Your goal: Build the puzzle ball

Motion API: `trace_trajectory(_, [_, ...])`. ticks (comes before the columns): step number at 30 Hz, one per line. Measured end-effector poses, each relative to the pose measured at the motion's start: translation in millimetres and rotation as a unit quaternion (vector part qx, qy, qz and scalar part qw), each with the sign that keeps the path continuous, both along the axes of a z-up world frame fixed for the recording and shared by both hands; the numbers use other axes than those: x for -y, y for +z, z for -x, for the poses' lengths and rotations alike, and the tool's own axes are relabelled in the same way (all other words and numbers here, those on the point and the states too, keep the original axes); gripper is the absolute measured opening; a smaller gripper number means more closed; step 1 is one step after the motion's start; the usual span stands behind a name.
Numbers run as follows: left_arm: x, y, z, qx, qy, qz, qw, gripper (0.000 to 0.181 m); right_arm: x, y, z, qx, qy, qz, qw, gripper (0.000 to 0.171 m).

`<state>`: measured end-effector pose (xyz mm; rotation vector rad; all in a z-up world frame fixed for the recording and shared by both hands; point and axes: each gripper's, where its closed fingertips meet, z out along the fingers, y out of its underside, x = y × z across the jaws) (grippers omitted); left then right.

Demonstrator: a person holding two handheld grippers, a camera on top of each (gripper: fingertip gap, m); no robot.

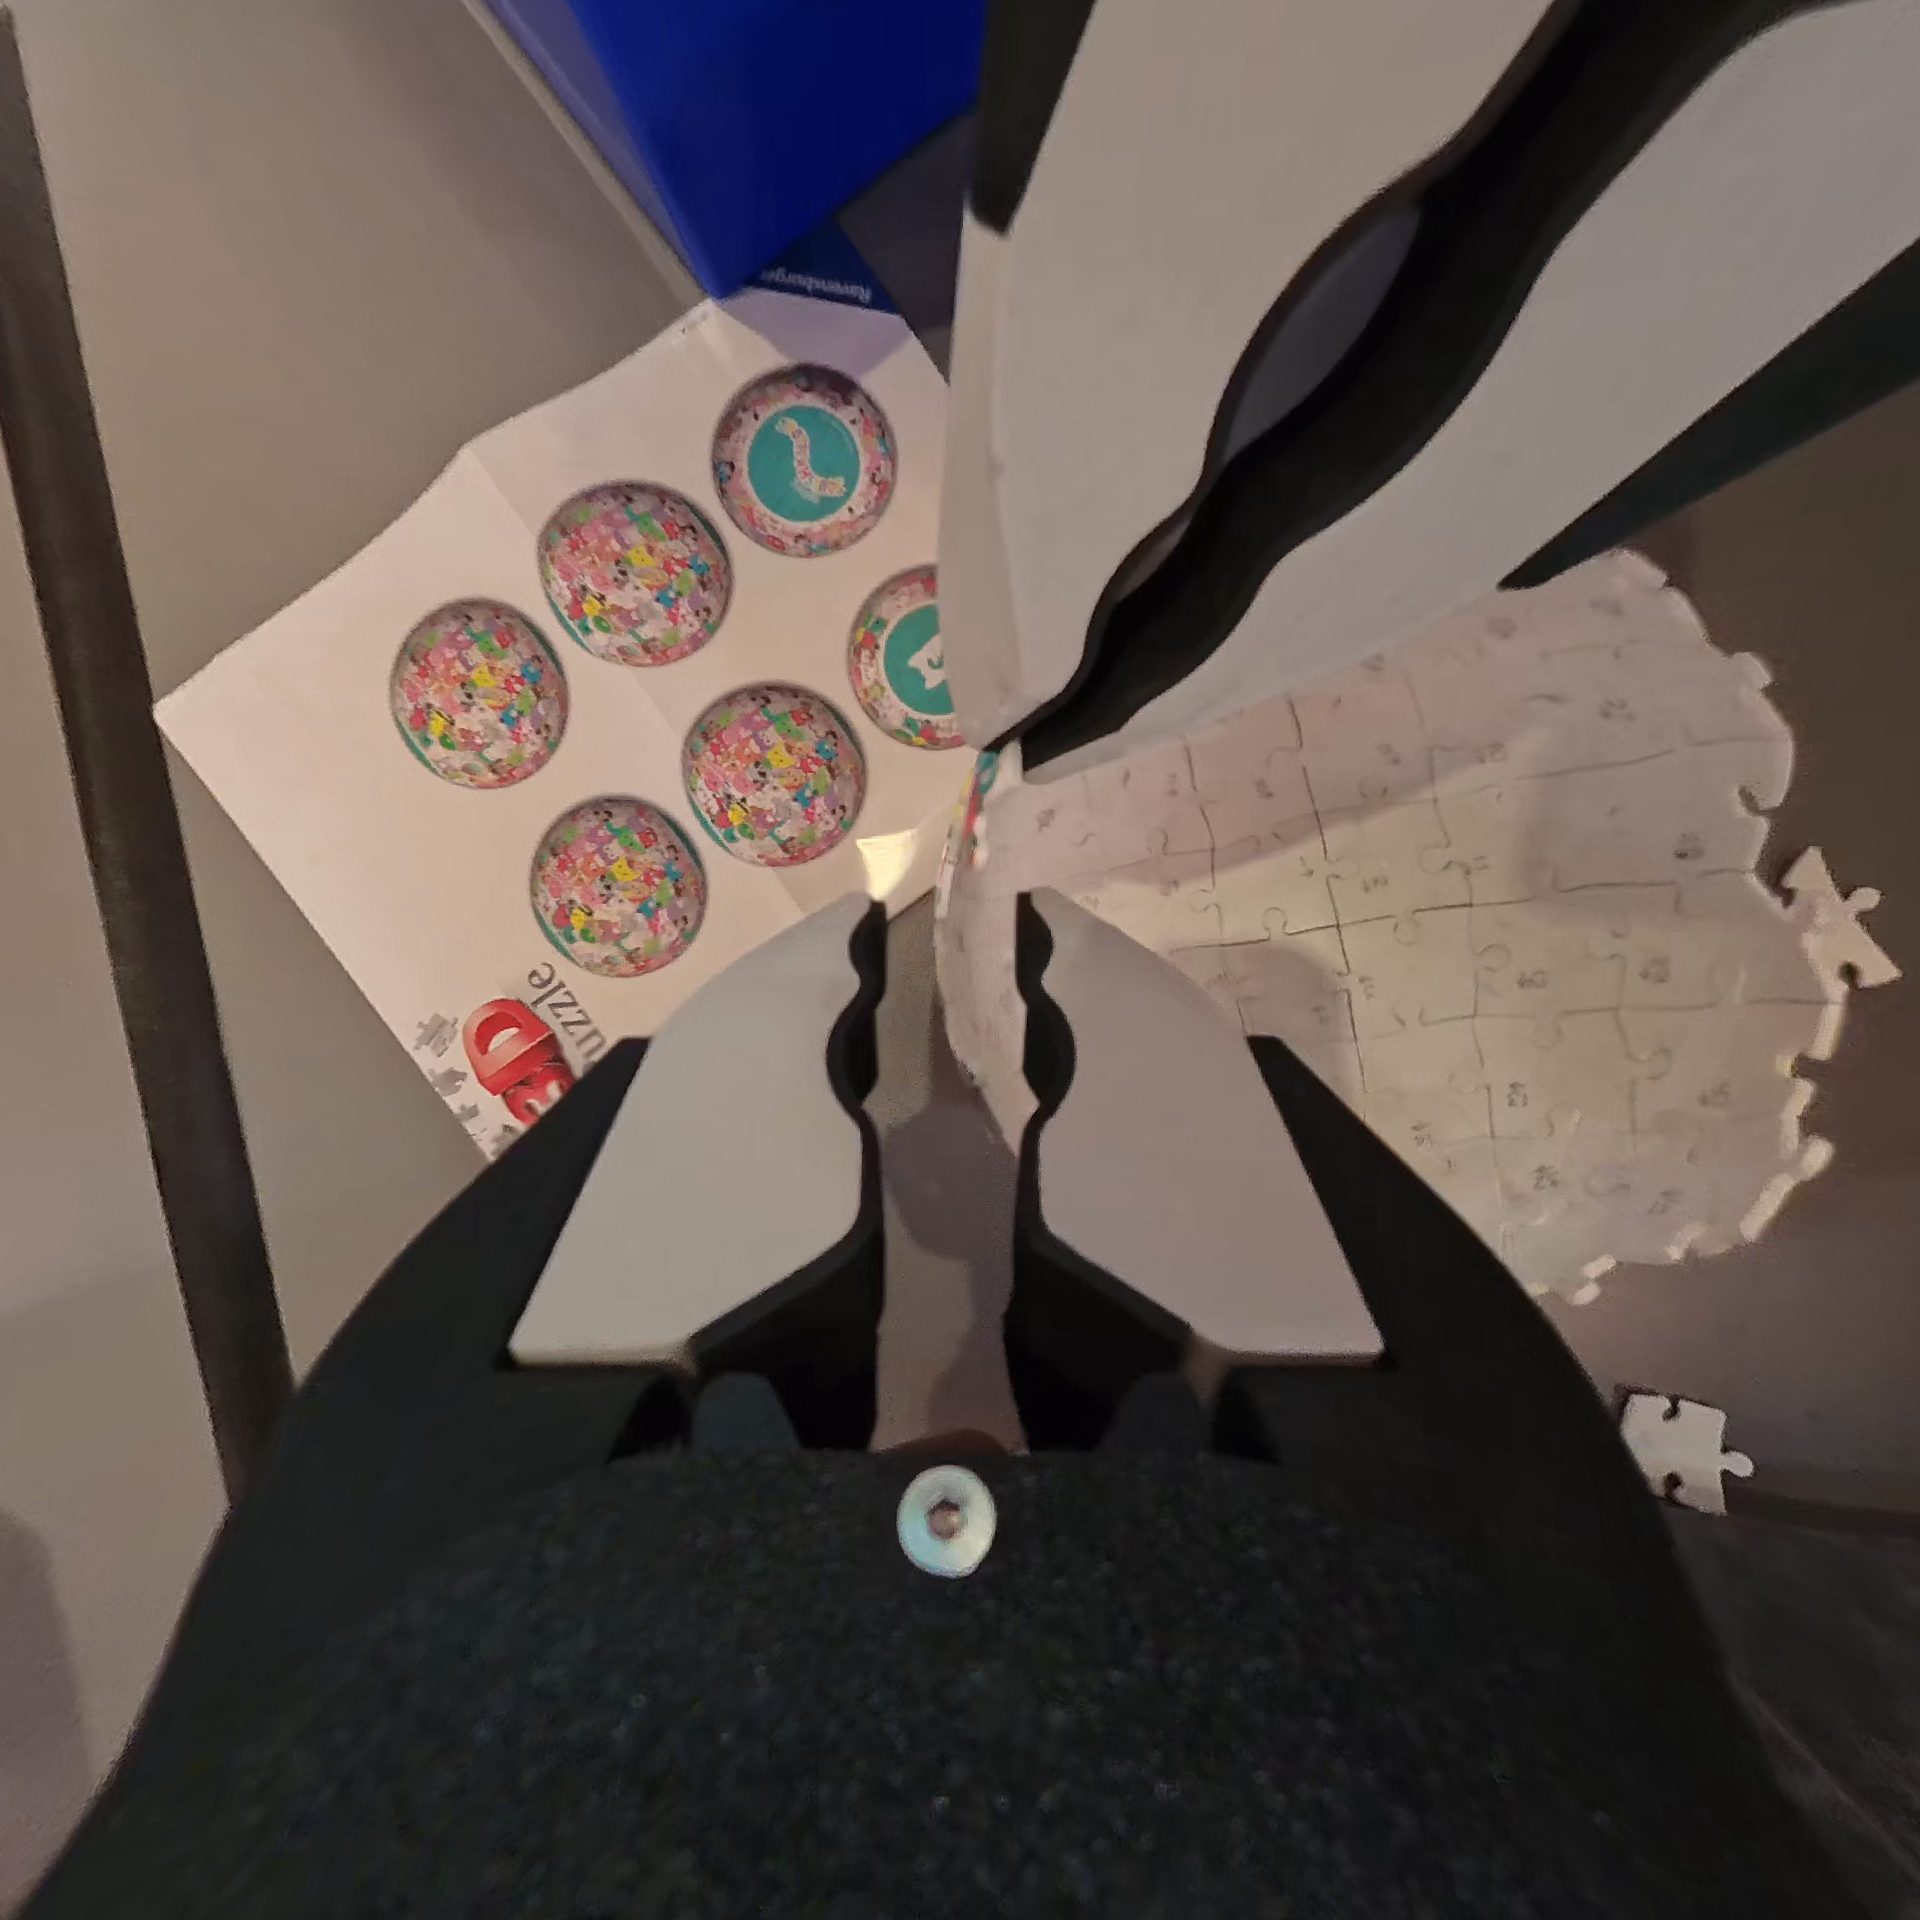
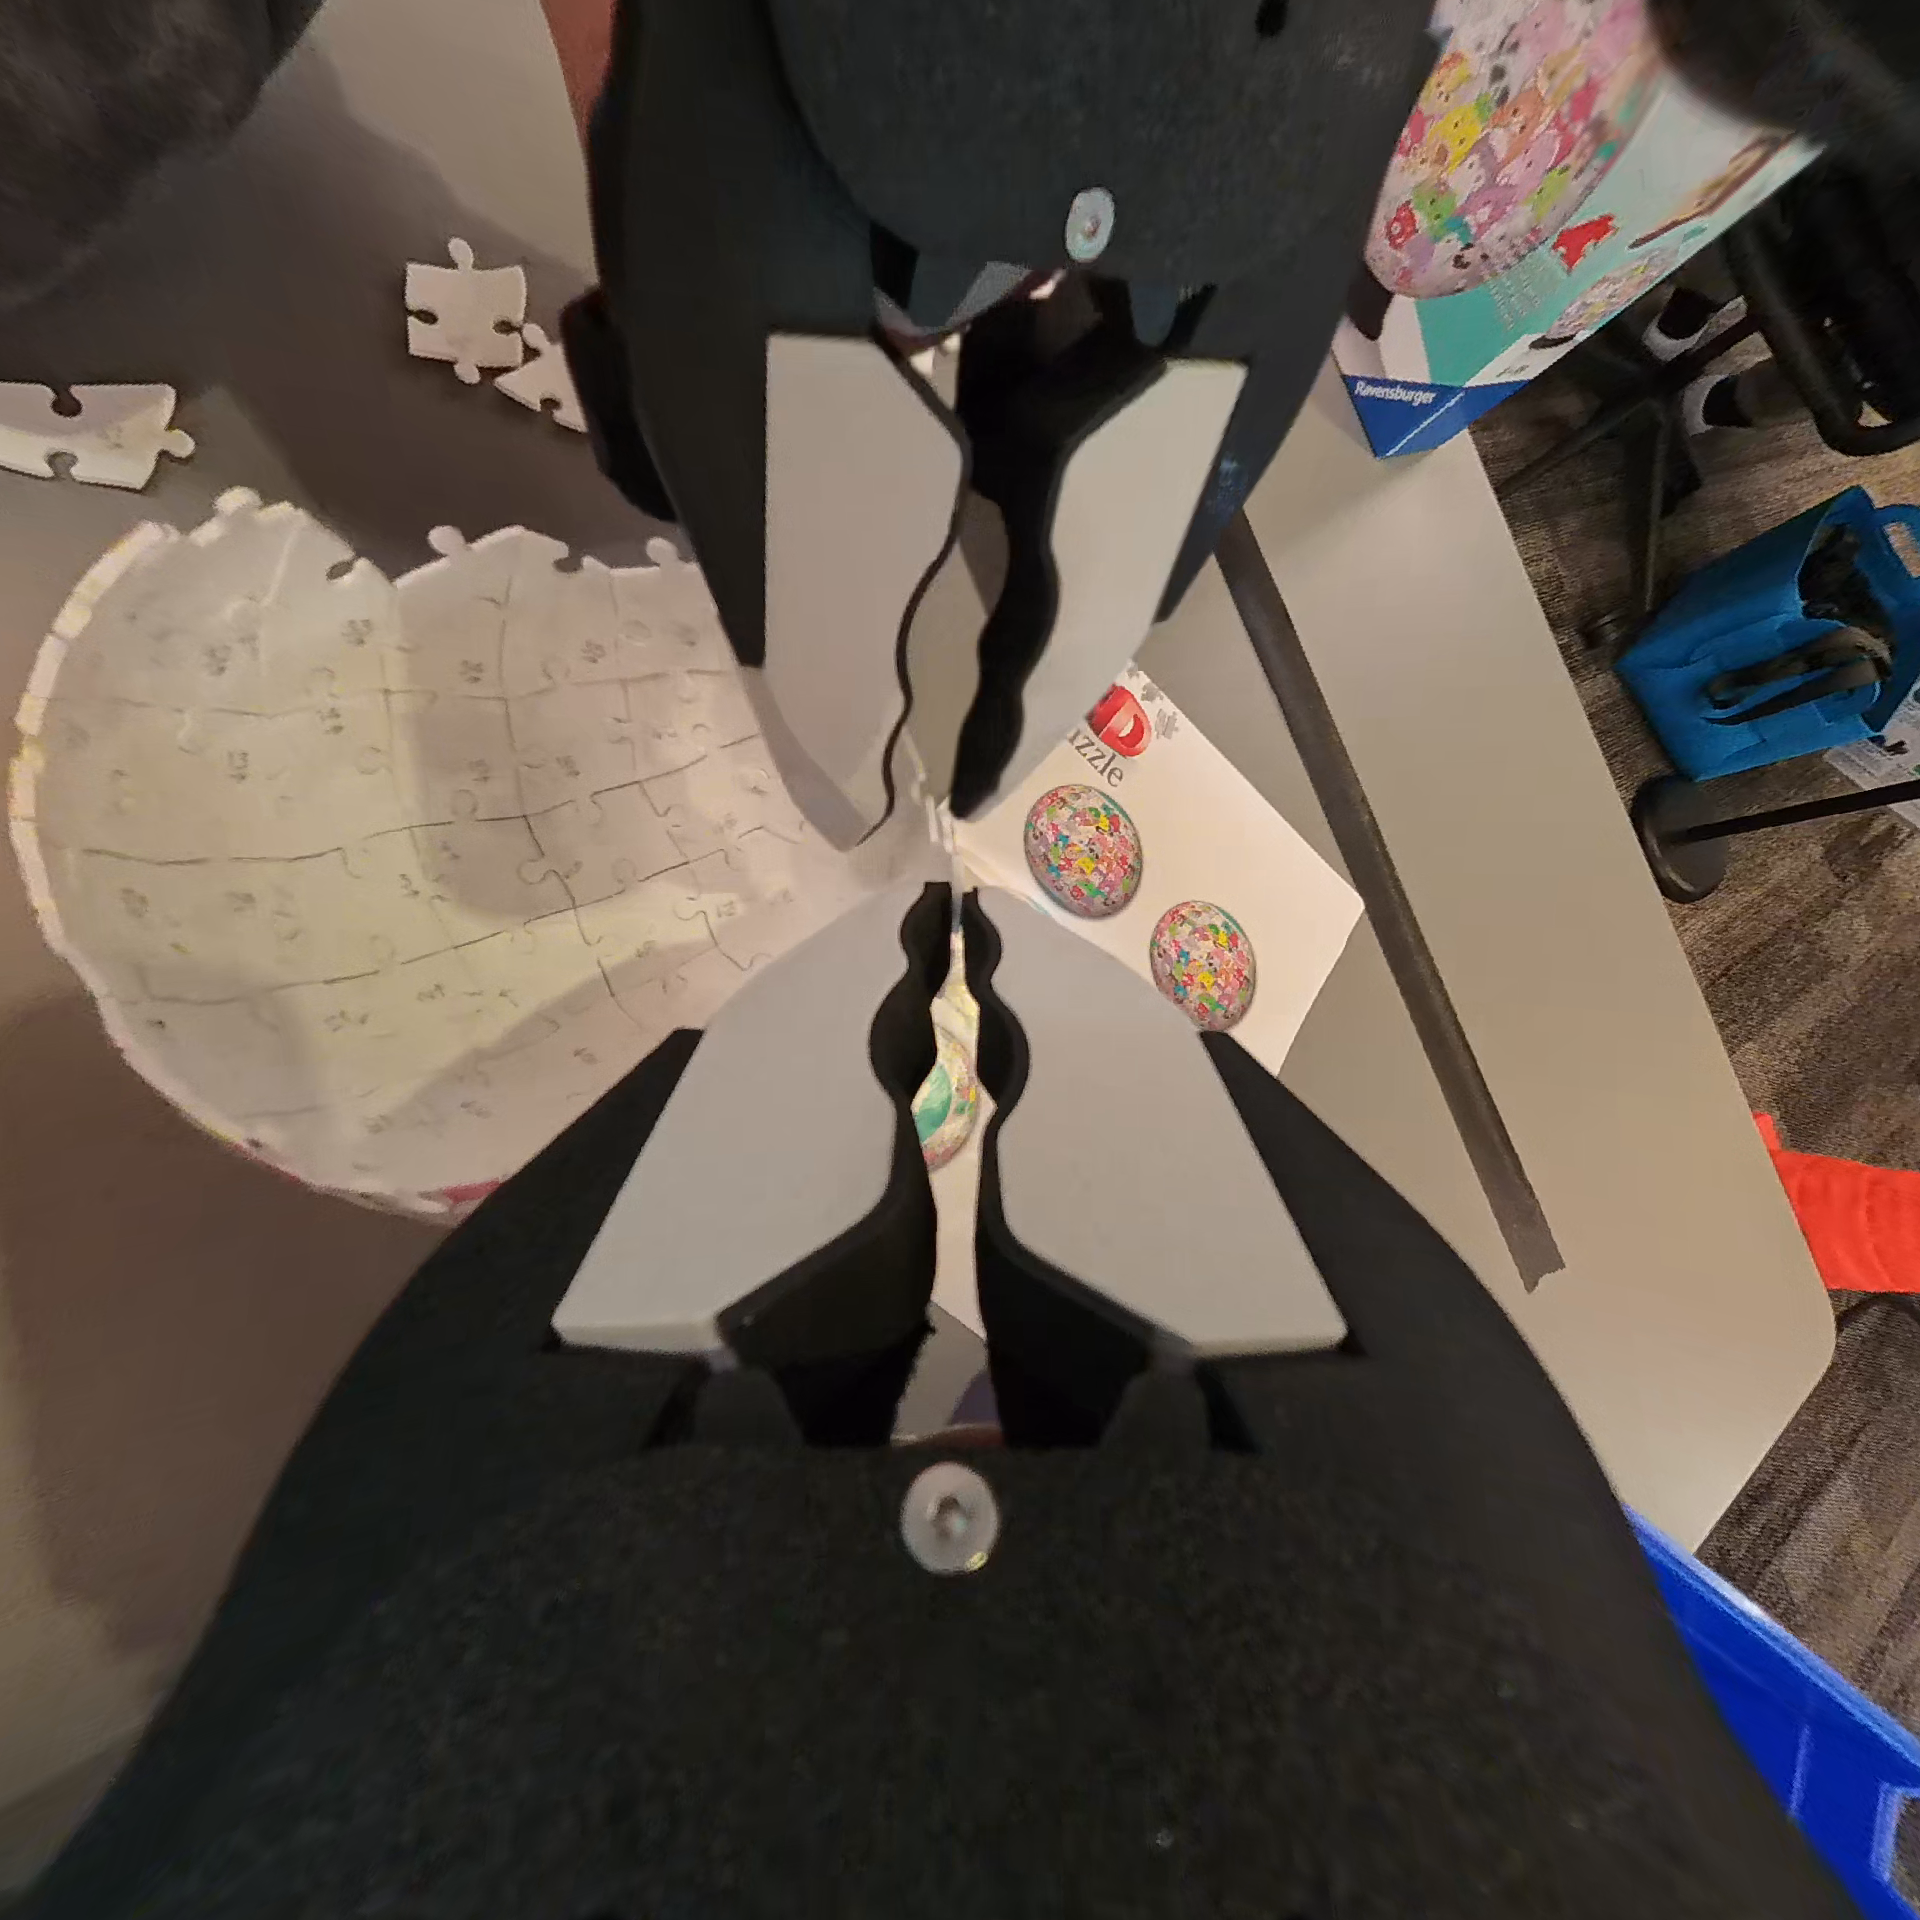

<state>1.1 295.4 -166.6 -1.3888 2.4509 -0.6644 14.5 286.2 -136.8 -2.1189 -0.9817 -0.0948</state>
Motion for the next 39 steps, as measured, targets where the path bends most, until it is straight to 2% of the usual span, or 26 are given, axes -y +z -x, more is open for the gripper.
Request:
trace_trajectory(4, [0.6, 4.8, -4.9, 0.017, 0.001, -0.001, 1.000, 0.023, 0.4, 0.2, 0.3, 0.003, 0.000, -0.004, 1.000, 0.002])
trace_trajectory(12, [4.7, 4.5, -8.5, 0.033, -0.017, -0.017, 0.999, 0.003, -1.0, 0.9, 0.2, 0.019, -0.001, -0.020, 1.000, 0.002])
trace_trajectory(20, [5.3, 4.4, -9.3, 0.042, -0.028, -0.036, 0.998, 0.002, 1.8, 0.1, -1.8, 0.043, 0.005, -0.037, 0.998, 0.003])
trace_trajectory(23, [5.0, 4.2, -9.1, 0.043, -0.029, -0.039, 0.998, 0.002, 3.3, 0.3, -8.3, 0.013, -0.009, -0.013, 1.000, 0.017])
trace_trajectory(27, [4.5, 4.0, -8.8, 0.042, -0.028, -0.041, 0.998, 0.002, 3.7, -3.0, -9.8, -0.030, -0.020, 0.035, 0.999, 0.023])
trace_trajectory(29, [4.4, 4.2, -8.7, 0.041, -0.028, -0.042, 0.998, 0.002, 3.0, -7.9, -8.3, -0.017, -0.023, 0.045, 0.999, 0.019])
trace_trajectory(32, [2.7, 3.6, -8.5, 0.040, -0.026, -0.048, 0.998, 0.002, 2.3, -13.3, -6.0, 0.017, -0.023, 0.046, 0.999, 0.003])
trace_trajectory(39, [0.2, 2.3, -7.6, 0.038, -0.022, -0.055, 0.998, 0.002, -1.6, -14.1, -6.7, 0.051, -0.024, 0.026, 0.998, 0.003])
